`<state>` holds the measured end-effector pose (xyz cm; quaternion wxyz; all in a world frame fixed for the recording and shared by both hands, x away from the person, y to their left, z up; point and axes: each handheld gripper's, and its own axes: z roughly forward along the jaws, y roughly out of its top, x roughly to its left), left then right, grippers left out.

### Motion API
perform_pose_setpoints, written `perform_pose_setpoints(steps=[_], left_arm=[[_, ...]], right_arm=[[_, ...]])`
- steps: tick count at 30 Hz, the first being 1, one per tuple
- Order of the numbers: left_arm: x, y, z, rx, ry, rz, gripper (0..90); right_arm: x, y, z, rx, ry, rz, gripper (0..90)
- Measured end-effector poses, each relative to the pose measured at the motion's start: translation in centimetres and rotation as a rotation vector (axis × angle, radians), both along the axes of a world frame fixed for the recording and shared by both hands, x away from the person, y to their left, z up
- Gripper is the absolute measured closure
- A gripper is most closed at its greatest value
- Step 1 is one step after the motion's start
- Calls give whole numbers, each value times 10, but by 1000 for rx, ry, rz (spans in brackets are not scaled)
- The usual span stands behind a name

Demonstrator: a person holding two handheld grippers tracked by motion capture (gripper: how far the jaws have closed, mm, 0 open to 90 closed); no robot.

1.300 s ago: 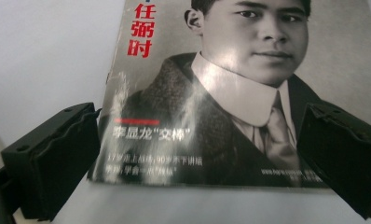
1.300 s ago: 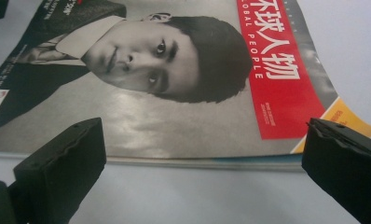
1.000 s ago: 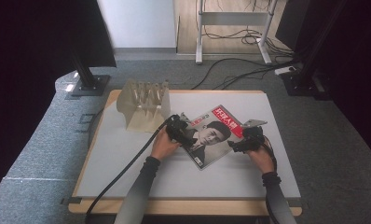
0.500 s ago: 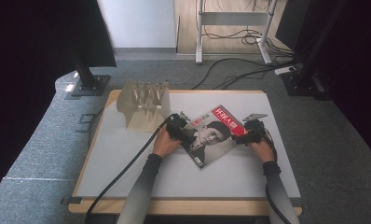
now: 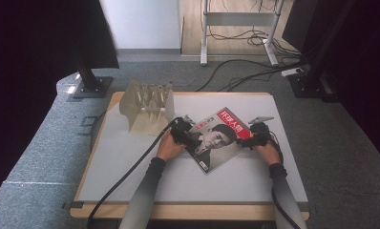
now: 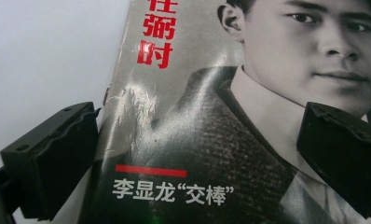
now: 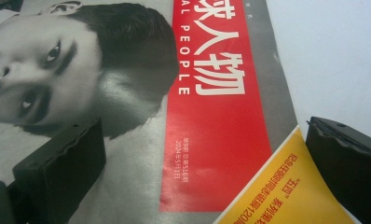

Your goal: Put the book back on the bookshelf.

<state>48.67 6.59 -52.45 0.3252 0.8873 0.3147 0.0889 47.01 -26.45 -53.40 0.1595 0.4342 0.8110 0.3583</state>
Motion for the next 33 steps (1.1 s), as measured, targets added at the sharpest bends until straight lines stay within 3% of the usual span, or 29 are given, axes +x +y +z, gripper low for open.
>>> perform_pose_setpoints(steps=[5,13,28,33], left_arm=[[-7,1,1,13,9,-6,0],[-31,11,1,13,8,-16,0],[-96,45,3,33,25,-37,0],[-117,53,2,14,14,-49,0]], right_arm=[[-4,0,0,-4,4,17,0],[-19,4,0,3,1,44,5],[-66,33,0,-2,-7,108,0],[-79,41,0,-9,-22,125,0]])
